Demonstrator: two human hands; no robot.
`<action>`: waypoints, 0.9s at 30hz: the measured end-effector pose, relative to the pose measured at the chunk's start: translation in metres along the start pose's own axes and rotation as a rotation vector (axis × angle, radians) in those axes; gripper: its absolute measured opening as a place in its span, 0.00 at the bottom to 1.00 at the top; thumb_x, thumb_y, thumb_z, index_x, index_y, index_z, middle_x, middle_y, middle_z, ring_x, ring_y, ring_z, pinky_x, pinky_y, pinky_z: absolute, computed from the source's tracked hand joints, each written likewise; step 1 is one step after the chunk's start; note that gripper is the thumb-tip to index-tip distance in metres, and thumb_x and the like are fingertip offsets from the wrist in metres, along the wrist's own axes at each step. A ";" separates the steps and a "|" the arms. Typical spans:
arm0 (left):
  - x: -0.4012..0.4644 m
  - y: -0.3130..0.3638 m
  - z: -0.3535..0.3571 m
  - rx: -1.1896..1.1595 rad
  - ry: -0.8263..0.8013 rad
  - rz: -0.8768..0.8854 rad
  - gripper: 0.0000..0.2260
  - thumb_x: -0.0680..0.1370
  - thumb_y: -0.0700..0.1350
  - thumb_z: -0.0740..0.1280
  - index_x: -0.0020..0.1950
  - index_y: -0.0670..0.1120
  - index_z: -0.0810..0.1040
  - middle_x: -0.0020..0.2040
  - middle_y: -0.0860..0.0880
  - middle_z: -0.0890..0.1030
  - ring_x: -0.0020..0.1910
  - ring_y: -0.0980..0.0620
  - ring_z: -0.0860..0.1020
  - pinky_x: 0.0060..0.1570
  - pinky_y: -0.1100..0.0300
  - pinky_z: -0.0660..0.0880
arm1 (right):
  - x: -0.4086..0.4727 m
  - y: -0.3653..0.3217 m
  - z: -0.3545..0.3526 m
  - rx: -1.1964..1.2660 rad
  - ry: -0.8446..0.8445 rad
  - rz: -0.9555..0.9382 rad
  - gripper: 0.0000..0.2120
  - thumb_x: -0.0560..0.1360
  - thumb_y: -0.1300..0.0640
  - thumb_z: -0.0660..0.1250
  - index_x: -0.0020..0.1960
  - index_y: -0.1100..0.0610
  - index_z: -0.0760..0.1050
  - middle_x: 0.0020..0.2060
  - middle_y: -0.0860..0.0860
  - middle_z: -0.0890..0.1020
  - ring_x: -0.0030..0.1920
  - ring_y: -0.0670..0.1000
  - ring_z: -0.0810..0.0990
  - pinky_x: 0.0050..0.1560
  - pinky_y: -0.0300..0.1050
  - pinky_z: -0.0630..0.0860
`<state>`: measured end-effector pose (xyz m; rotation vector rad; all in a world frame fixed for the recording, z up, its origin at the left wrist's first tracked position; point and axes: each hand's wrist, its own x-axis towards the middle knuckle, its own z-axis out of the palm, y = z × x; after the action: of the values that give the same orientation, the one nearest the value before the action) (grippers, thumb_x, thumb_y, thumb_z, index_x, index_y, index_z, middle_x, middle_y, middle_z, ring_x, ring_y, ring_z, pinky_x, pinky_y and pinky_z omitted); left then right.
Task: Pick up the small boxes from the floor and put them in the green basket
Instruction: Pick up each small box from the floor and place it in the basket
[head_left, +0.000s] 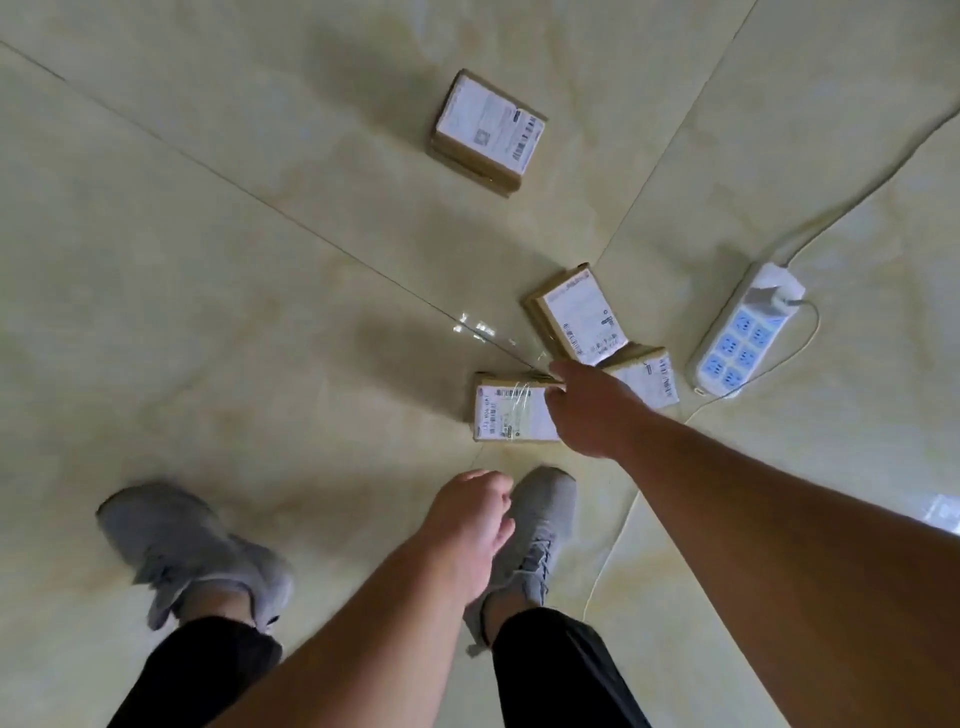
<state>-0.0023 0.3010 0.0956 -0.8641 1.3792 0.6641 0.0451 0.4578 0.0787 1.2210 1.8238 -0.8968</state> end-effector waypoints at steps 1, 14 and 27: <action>0.016 -0.005 0.010 -0.032 -0.006 0.000 0.03 0.80 0.38 0.65 0.50 0.42 0.79 0.43 0.46 0.75 0.47 0.50 0.75 0.60 0.52 0.77 | 0.014 0.004 0.003 -0.056 -0.012 -0.032 0.22 0.81 0.56 0.54 0.74 0.56 0.66 0.64 0.59 0.78 0.61 0.62 0.79 0.57 0.51 0.76; 0.096 -0.002 0.037 -0.450 -0.089 0.038 0.12 0.77 0.31 0.61 0.51 0.45 0.80 0.49 0.47 0.81 0.51 0.50 0.76 0.64 0.52 0.74 | 0.070 0.013 0.039 -0.331 -0.162 -0.112 0.25 0.77 0.63 0.59 0.74 0.54 0.65 0.65 0.57 0.79 0.60 0.59 0.80 0.50 0.45 0.76; -0.085 0.072 -0.156 -0.099 0.055 0.400 0.24 0.75 0.36 0.61 0.48 0.67 0.82 0.55 0.57 0.85 0.58 0.56 0.80 0.67 0.47 0.74 | -0.069 -0.190 0.003 0.110 -0.180 -0.229 0.18 0.75 0.63 0.54 0.59 0.52 0.75 0.63 0.54 0.81 0.55 0.55 0.78 0.37 0.34 0.70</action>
<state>-0.1567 0.2176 0.1732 -0.6916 1.5976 1.0279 -0.1160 0.3697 0.1638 0.9738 1.8109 -1.2089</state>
